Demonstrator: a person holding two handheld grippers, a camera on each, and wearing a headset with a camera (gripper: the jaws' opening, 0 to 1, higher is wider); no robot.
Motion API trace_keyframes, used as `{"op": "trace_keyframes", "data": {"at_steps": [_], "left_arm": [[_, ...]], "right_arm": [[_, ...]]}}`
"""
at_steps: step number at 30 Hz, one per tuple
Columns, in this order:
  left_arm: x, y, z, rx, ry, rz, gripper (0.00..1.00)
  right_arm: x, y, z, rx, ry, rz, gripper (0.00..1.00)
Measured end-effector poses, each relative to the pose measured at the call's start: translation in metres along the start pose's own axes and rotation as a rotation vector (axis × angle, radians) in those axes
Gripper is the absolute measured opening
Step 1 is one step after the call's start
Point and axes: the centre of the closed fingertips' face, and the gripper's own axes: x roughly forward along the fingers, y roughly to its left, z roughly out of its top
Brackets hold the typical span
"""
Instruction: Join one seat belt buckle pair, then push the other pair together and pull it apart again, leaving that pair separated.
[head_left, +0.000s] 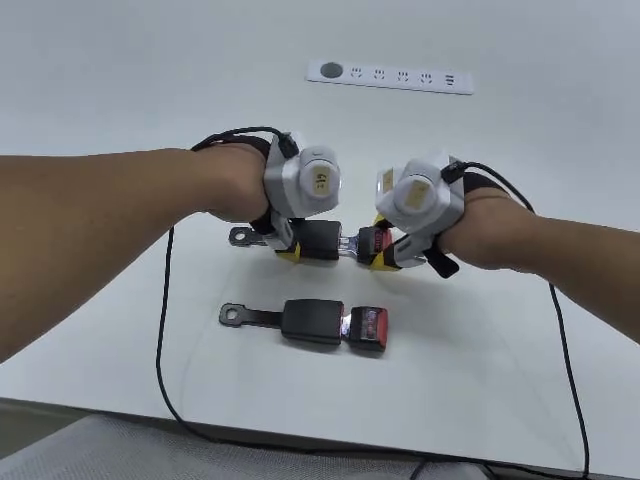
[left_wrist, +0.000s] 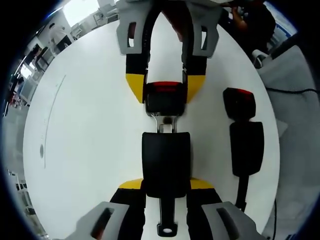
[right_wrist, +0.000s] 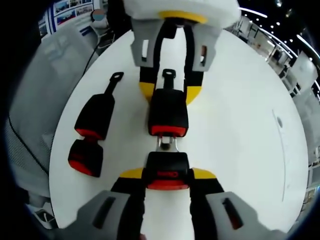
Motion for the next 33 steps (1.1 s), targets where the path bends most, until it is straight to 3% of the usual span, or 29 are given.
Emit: {"op": "trace_keyframes", "data": {"at_steps": [12,21,33], "left_arm": [[0.004,0.004,-0.001,0.005,0.041,-0.001,0.31],[0.005,0.006,-0.002,-0.012,0.0,-0.002,0.31],[0.005,0.006,-0.001,-0.033,-0.015,0.005,0.31]], "right_arm": [[0.004,-0.004,0.002,0.022,0.01,0.021,0.32],[0.005,-0.005,0.004,0.034,0.016,0.021,0.32],[0.011,-0.008,0.012,0.074,-0.014,0.007,0.32]]}}
